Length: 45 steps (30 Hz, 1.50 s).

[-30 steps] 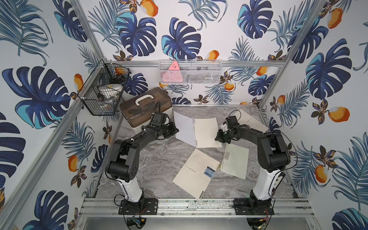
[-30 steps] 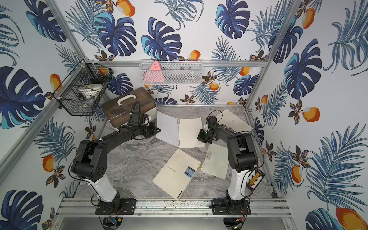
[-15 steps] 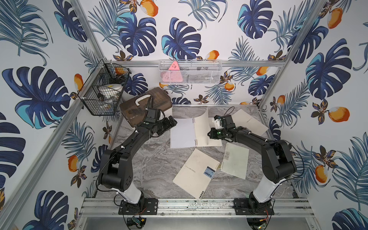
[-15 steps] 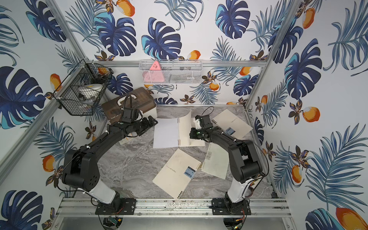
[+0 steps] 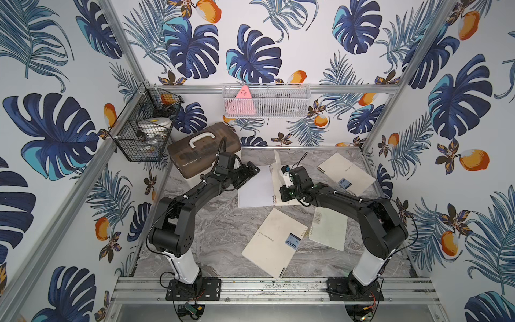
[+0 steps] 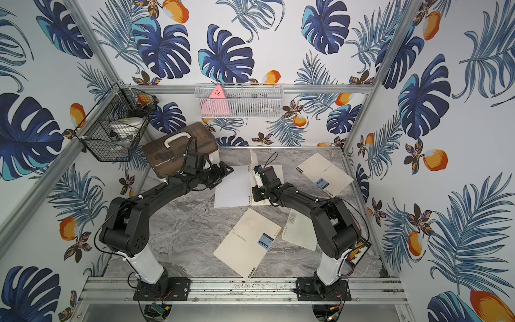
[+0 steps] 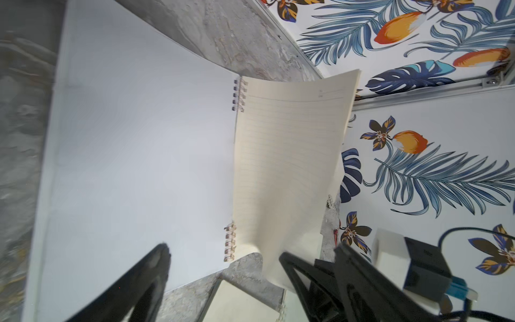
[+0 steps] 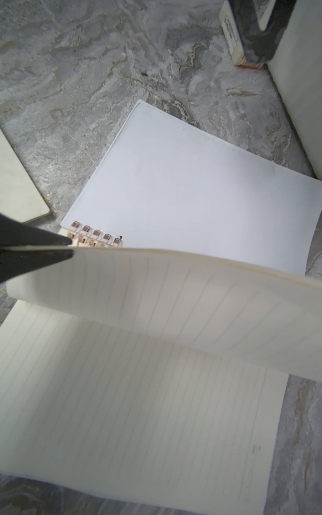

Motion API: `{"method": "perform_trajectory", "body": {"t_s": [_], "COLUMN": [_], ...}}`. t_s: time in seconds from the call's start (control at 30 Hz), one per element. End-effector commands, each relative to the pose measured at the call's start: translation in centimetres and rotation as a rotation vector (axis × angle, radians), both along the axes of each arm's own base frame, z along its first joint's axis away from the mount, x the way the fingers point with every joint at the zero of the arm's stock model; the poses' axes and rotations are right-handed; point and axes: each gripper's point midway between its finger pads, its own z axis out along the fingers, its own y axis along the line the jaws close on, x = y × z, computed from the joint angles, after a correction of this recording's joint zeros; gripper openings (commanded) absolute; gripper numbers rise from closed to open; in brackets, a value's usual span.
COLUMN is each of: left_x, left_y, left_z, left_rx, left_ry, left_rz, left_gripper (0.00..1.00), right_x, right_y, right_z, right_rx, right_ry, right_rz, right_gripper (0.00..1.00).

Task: Tear off pages from different notebooks
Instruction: Tear off the paper from the notebook.

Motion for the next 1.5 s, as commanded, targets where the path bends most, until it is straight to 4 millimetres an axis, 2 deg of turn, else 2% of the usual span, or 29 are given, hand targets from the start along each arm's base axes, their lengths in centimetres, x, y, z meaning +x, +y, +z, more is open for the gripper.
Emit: {"method": "perform_trajectory", "body": {"t_s": [0.0,0.27,0.47,0.8,0.93,1.1,1.2,1.27,1.43,1.47], "left_x": [1.1,2.7,3.4,4.6,5.0,5.4,5.4,5.4,5.5,5.5], "left_y": [-2.6,-6.2,-7.0,-7.8,-8.0,-8.3,-8.3,-8.3,-8.5,-8.7], "left_z": [1.6,1.2,0.2,0.2,-0.5,-1.5,-1.9,-2.0,-2.3,-2.4], "left_rx": [-0.047,-0.115,-0.121,-0.154,-0.127,-0.138,-0.145,-0.155,-0.161,-0.159], "left_ry": [-0.079,-0.12,-0.114,-0.133,-0.122,-0.107,-0.102,-0.103,-0.099,-0.097], "left_rz": [-0.047,-0.108,-0.103,-0.096,-0.091,-0.09,-0.087,-0.085,-0.094,-0.097], "left_gripper": [0.91,0.79,0.65,0.68,0.68,0.44,0.35,0.23,0.18,0.14], "right_x": [0.4,-0.1,-0.3,-0.4,-0.6,-0.6,-0.7,-0.8,-1.0,-1.0], "right_y": [0.0,-0.1,0.0,-0.1,0.0,-0.1,-0.1,0.0,0.0,0.0], "right_z": [0.0,-0.2,-0.1,0.0,0.1,0.2,0.2,0.3,1.0,0.8], "right_rx": [-0.004,0.009,0.019,0.026,0.032,0.033,0.032,0.037,0.051,0.046], "right_ry": [-0.042,-0.05,-0.054,-0.057,-0.062,-0.064,-0.061,-0.055,-0.061,-0.058], "right_rz": [0.004,0.015,0.016,0.018,0.022,0.019,0.018,0.021,0.028,0.03], "right_gripper": [0.0,0.0,0.0,0.0,0.0,0.0,0.0,0.0,0.0,0.0]}}
